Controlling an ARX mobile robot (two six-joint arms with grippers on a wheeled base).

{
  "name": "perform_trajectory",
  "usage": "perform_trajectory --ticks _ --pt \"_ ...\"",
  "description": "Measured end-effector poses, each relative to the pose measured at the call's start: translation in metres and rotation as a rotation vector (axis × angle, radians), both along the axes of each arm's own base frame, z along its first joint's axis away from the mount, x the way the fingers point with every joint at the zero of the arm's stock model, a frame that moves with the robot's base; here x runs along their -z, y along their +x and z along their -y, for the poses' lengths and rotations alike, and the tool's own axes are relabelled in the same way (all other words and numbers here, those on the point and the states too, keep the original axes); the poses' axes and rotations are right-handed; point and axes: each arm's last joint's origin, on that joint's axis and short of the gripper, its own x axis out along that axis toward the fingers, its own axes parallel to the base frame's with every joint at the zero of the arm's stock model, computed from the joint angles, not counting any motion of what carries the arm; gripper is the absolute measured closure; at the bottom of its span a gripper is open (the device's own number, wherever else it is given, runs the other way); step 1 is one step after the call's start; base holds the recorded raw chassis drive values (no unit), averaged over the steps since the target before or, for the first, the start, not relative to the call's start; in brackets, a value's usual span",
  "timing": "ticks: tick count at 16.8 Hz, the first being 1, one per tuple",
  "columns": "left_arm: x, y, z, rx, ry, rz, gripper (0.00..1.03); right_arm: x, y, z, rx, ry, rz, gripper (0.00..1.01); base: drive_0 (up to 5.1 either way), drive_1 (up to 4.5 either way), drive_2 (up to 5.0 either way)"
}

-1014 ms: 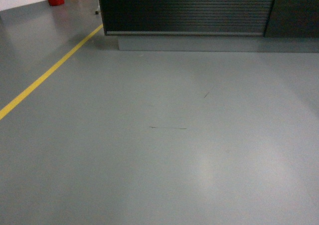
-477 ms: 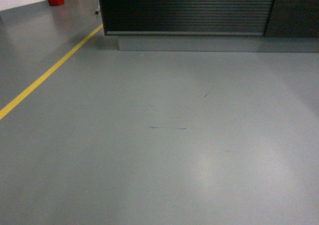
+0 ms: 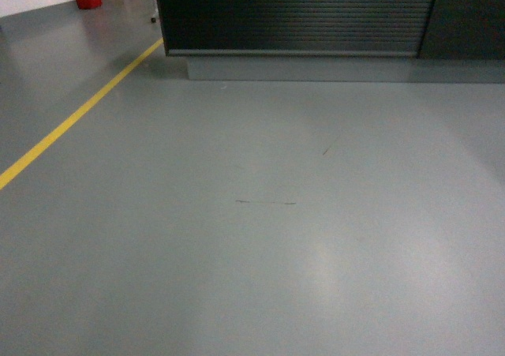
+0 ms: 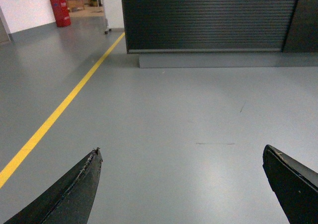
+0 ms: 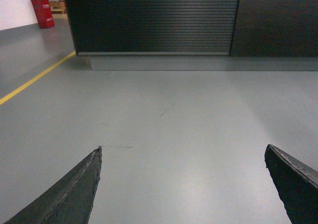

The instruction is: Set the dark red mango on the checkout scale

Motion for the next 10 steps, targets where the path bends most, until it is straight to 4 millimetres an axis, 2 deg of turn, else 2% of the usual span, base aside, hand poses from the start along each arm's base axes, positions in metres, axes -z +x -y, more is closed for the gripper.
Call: perform_trajectory --ticks 10 --pt "0.0000 0.0000 0.0000 0.000 0.000 0.000 0.05 0.0000 0.0000 0.0000 0.000 0.000 0.000 0.03 0.0 0.00 0.0"
